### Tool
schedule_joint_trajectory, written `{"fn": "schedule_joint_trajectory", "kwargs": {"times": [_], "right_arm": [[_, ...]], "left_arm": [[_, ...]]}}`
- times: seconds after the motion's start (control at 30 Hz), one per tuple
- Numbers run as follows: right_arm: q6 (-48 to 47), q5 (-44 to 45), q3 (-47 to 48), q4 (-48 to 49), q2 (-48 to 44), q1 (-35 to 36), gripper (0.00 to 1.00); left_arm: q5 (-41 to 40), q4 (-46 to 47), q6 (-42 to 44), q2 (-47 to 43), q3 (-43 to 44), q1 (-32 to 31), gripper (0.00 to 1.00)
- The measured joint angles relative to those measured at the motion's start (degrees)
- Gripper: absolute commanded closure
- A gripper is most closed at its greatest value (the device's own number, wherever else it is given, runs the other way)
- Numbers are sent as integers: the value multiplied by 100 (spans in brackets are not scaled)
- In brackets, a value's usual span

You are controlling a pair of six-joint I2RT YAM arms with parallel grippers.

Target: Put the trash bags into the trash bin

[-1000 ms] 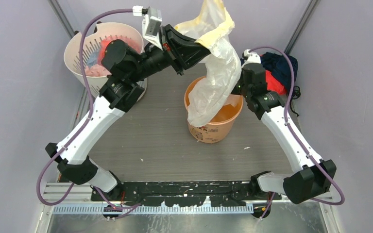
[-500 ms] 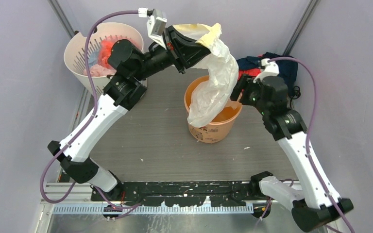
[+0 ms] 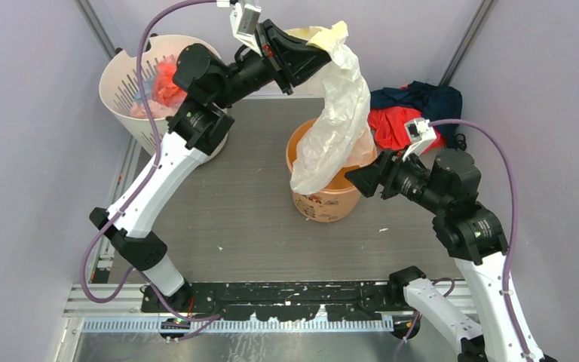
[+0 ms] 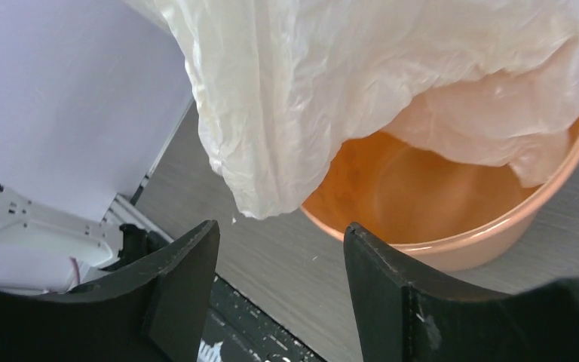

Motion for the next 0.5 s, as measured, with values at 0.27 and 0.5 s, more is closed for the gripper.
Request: {"fn": "schedule_joint_trajectory", "kwargs": {"times": [0.27,0.5], "right_arm": [[295,-404,-527,555,4,0,31],[715,-457,-872,1578,393,98,34]], "left_arm": [[17,9,-179,151,109,22,100],[50,9,-210,168,109,26,100]]}}
